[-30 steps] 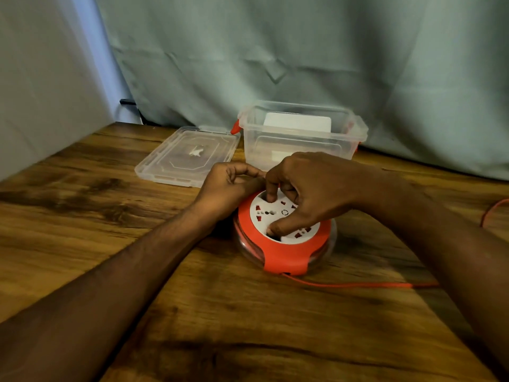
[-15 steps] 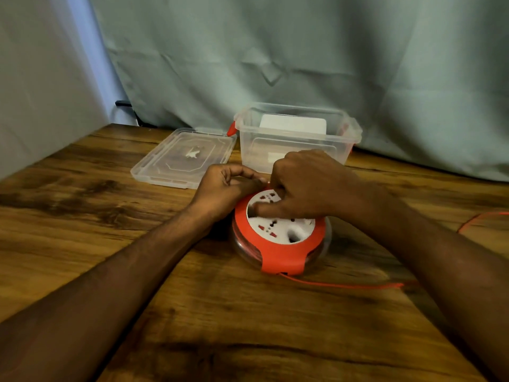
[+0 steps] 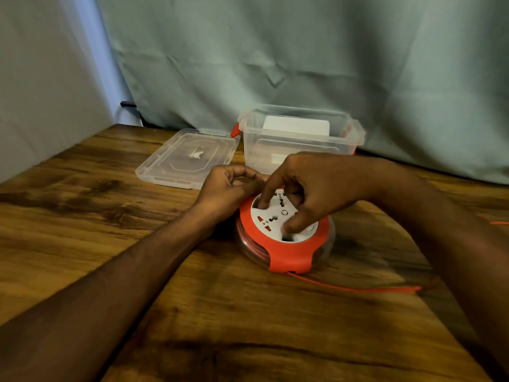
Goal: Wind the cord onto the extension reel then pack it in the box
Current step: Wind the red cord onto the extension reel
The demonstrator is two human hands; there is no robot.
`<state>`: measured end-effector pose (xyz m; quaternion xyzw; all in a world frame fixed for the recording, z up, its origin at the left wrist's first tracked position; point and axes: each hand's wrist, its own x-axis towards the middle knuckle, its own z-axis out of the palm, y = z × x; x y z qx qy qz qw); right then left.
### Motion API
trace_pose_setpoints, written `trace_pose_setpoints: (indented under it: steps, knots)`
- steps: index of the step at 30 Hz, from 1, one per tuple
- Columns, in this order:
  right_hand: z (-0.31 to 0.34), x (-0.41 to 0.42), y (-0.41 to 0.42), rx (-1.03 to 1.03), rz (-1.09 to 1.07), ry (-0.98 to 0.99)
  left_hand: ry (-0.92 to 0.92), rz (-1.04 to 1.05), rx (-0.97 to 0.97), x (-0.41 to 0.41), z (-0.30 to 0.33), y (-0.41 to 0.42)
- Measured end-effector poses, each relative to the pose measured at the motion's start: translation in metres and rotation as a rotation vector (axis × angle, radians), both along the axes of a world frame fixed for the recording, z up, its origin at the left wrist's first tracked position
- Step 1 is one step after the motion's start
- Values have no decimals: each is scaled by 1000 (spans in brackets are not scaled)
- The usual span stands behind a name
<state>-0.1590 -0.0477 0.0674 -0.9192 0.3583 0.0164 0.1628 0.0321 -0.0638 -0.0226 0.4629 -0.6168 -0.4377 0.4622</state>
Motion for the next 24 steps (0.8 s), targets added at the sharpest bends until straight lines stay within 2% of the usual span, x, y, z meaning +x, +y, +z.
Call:
trace_pose_setpoints:
  steps: [3, 17, 24]
  knots:
    - [-1, 0, 1, -7, -20, 66, 7, -3, -1, -1, 0, 1]
    - [-15, 10, -1, -420, -64, 105, 56, -8, -9, -2, -2, -2]
    - [-26, 9, -6, -560, -158, 46, 73, 10, -15, -4, -2, 0]
